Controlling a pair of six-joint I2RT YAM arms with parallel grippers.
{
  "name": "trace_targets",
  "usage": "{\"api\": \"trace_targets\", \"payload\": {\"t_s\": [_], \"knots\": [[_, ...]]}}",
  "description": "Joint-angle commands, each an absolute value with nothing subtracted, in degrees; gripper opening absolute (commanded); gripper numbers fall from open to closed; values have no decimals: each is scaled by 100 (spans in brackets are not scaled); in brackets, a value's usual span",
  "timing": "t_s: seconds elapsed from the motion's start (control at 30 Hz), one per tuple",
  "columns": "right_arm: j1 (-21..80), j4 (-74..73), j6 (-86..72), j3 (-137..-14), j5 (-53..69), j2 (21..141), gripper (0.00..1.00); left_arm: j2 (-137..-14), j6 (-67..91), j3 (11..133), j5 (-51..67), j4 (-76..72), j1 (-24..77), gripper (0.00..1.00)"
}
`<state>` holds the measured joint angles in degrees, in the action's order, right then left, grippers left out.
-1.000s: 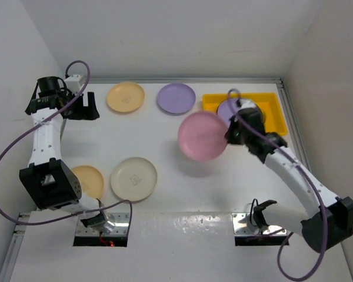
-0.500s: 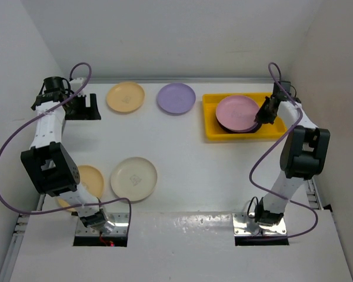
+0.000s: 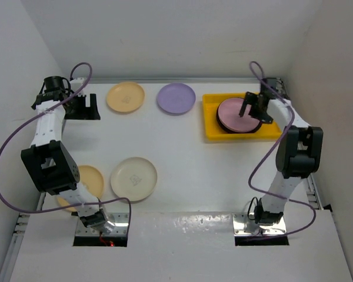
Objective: Place the plates into the plastic bin on the countertop
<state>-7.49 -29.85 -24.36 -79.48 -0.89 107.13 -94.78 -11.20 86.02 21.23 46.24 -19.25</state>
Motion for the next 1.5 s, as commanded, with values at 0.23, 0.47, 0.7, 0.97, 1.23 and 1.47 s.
{"api": "trace_targets", "payload": {"t_s": [0.23,0.47,0.7,0.97,1.23,1.47], "knots": [[4365,-1986,-2179,-7529,799,10399,58,-8824,-1477,8078,2030,4632,-1978,92],[5185,-2047,-2136,-8436,975,11977,72,-8473,-1661,7770,1960,4685,-2224,92],[5231,-1889,-2539,-8104,256,12059,0,-8411,-1661,7655,2065,4685,-2329,92],[3983,-1680,-3048,-7077,-26,10110,0,-8586,-1661,7707,2118,4685,-2329,92],[415,-2319,-2936,-7013,-96,8647,0,-8982,-1608,7884,2171,4685,-2434,92],[-747,-2830,-2847,-7822,-211,9641,0,-9272,-1556,7937,1996,4632,-2487,92]]}}
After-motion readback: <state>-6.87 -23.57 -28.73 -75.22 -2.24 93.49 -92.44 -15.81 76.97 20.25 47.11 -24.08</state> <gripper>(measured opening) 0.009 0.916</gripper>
